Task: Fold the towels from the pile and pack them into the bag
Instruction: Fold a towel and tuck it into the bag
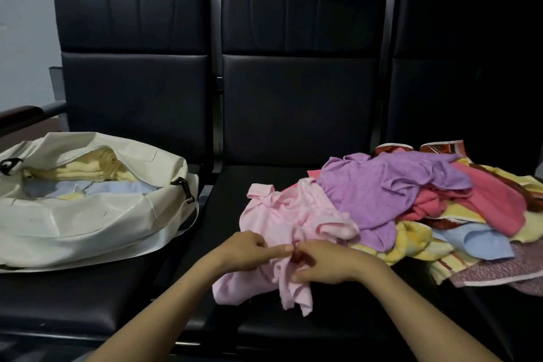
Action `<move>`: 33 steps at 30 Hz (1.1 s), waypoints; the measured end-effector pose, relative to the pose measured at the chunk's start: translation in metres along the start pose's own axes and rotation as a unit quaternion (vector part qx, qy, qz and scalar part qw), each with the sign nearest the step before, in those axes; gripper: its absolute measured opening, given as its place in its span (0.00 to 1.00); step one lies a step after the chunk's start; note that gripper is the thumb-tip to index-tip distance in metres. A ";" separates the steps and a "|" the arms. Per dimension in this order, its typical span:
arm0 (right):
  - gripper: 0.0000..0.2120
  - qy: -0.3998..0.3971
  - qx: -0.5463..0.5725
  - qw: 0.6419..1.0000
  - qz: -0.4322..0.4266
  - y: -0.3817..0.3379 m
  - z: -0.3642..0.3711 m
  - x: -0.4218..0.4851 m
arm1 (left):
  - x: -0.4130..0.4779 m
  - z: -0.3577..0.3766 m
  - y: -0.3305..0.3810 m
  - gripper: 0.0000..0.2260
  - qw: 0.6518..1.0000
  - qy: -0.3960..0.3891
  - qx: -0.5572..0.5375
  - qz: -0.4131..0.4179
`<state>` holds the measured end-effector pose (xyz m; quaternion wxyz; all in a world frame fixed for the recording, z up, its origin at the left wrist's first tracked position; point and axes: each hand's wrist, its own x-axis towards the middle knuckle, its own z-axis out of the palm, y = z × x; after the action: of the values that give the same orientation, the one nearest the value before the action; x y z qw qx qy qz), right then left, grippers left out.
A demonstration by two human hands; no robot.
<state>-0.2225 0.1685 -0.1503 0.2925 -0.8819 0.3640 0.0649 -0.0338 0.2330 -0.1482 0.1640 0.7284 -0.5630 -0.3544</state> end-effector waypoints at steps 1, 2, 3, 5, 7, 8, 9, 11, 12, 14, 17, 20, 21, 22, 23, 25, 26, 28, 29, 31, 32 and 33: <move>0.11 0.016 -0.029 0.999 -0.002 -0.001 0.003 0.003 | -0.001 0.003 -0.001 0.25 1.000 0.007 0.006 -0.001; 0.10 0.036 -0.040 0.999 -0.004 -0.001 0.006 0.006 | -0.001 0.006 -0.001 0.23 1.000 0.017 0.022 0.005; 0.07 0.050 -0.033 0.998 -0.004 0.000 0.006 0.008 | 0.001 0.010 -0.004 0.21 0.998 0.031 0.045 0.020; 0.02 0.054 0.027 0.998 0.015 0.005 0.004 0.012 | 0.004 0.011 -0.008 0.18 0.996 0.050 0.055 0.046; 0.02 0.050 0.087 0.995 0.027 0.010 -0.004 0.011 | 0.008 0.005 -0.011 0.12 0.994 0.076 -0.069 0.040; 0.05 0.059 0.097 0.993 0.017 0.014 -0.012 0.009 | 0.010 -0.001 -0.011 0.09 0.982 0.103 -0.153 0.033; 0.06 0.071 0.105 0.992 0.009 0.019 -0.022 0.006 | 0.011 -0.008 -0.011 0.08 0.964 0.132 -0.231 0.023; 0.07 0.090 0.140 0.986 0.009 0.029 -0.042 -0.005 | 0.011 -0.020 -0.011 0.07 0.932 0.168 -0.320 0.010; 0.06 0.099 0.173 0.980 0.011 0.035 -0.051 -0.011 | 0.012 -0.024 -0.012 0.08 0.926 0.169 -0.338 0.015; 0.05 0.117 0.210 0.970 0.019 0.044 -0.060 -0.020 | 0.012 -0.029 -0.015 0.10 0.938 0.158 -0.307 0.022; 0.08 0.223 0.061 0.969 0.087 0.054 -0.054 -0.011 | 0.019 -0.027 -0.026 0.10 0.966 0.247 0.082 0.006; 0.09 0.280 -0.067 0.952 0.102 0.049 -0.038 0.003 | 0.020 -0.019 -0.029 0.10 0.923 0.309 0.212 0.084; 0.08 0.278 -0.049 0.956 0.075 0.045 -0.034 0.004 | 0.018 -0.018 -0.026 0.09 0.934 0.300 0.157 0.113; 0.05 0.269 -0.022 0.962 0.041 0.039 -0.032 0.004 | 0.016 -0.018 -0.024 0.07 0.943 0.285 0.105 0.136; 0.03 0.250 -0.003 0.968 0.010 0.031 -0.029 0.002 | 0.013 -0.017 -0.020 0.08 0.951 0.263 0.079 0.142; 0.08 0.189 -0.018 0.982 -0.028 0.018 -0.021 0.000 | 0.009 -0.011 -0.018 0.12 0.964 0.208 0.117 0.119; 0.13 0.158 -0.050 0.986 -0.027 0.013 -0.015 0.001 | 0.008 -0.009 -0.019 0.16 0.968 0.179 0.152 0.088; 0.19 0.122 -0.115 0.986 -0.002 0.006 -0.003 0.005 | 0.007 -0.007 -0.022 0.19 0.967 0.132 0.217 0.028; 0.20 0.117 -0.135 0.984 0.009 0.004 0.002 0.007 | 0.007 -0.006 -0.023 0.18 0.966 0.117 0.232 0.008; 0.15 0.124 -0.164 0.979 0.011 0.000 0.009 0.013 | 0.007 -0.006 -0.025 0.13 0.967 0.106 0.231 0.002; 0.12 0.134 -0.165 0.977 0.010 -0.001 0.011 0.014 | 0.007 -0.007 -0.026 0.11 0.969 0.110 0.222 0.007; 0.10 0.147 -0.150 0.978 0.013 -0.002 0.011 0.015 | 0.006 -0.008 -0.026 0.09 0.969 0.125 0.211 0.016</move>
<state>-0.2090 0.1668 -0.1634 0.0995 -0.9107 0.4007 -0.0084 -0.0092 0.2341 -0.1615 0.0815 0.7756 -0.6119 -0.1316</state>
